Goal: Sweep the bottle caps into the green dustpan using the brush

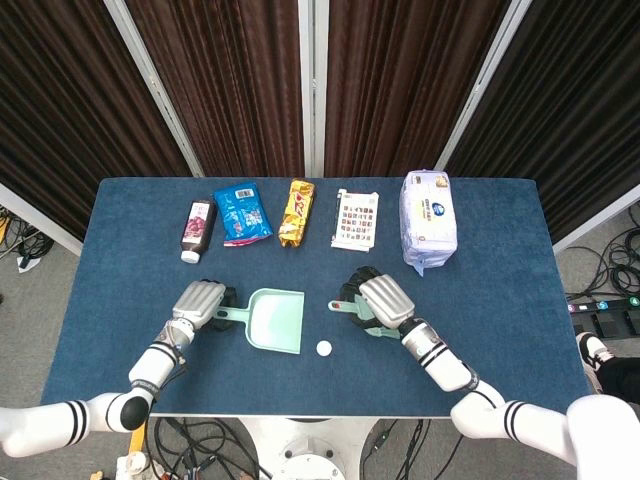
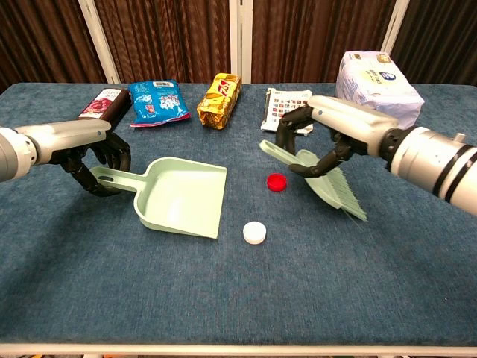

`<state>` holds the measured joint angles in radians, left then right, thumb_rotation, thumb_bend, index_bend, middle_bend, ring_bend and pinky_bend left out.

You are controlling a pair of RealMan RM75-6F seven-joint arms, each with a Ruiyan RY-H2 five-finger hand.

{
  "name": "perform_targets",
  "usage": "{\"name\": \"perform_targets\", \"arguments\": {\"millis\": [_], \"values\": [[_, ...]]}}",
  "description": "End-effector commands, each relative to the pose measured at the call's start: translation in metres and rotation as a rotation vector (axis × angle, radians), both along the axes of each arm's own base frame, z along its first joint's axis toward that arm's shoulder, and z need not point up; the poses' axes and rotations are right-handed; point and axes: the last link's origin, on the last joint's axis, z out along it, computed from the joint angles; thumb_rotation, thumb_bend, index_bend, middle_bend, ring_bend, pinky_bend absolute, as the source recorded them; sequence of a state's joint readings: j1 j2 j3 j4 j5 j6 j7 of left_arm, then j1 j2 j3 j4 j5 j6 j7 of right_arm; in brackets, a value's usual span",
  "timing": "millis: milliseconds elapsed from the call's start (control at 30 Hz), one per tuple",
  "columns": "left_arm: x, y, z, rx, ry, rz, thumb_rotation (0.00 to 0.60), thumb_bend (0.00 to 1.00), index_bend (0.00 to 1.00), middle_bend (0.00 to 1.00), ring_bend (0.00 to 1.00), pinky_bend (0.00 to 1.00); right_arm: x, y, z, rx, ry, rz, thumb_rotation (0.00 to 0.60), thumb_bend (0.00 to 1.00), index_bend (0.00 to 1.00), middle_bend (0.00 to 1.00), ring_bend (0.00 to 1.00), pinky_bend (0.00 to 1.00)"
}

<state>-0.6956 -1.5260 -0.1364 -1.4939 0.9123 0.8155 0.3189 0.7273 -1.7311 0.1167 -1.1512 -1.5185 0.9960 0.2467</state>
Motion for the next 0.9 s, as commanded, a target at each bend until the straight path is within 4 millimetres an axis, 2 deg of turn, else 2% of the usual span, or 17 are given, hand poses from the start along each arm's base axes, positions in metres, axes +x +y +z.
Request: {"name": "perform_targets", "arguments": {"millis": [33,300,600,767,900], "values": [[0.002,0.000,0.000,-0.014,-0.001,-0.001,0.600,0.41,0.56,0.51,0.34,0.28,0.015,-0.004,-0.015,0.012,-0.026,0.043,0.600,0.52,0.62,0.62,0.27,0.17],[0.001,0.001,-0.001,-0.038,0.001,0.001,0.600,0.41,0.56,0.51,0.34,0.28,0.047,-0.006,-0.040,0.071,-0.109,0.115,0.600,0.52,0.62,0.62,0.27,0.17],[0.000,0.002,-0.002,-0.043,0.001,0.005,0.600,0.41,0.56,0.51,0.34,0.28,0.084,0.004,-0.058,0.193,-0.198,0.194,0.600,0.52,0.62,0.62,0.27,0.17],[0.001,-0.001,-0.004,-0.053,0.009,-0.009,0.600,0.41,0.56,0.51,0.34,0.28,0.101,0.012,-0.057,0.236,-0.291,0.210,0.600,0.52,0.62,0.62,0.27,0.17],[0.002,-0.002,-0.004,-0.058,0.018,-0.027,0.600,0.41,0.56,0.51,0.34,0.28,0.094,0.015,-0.043,0.196,-0.312,0.204,0.600,0.52,0.62,0.62,0.27,0.17]]}}
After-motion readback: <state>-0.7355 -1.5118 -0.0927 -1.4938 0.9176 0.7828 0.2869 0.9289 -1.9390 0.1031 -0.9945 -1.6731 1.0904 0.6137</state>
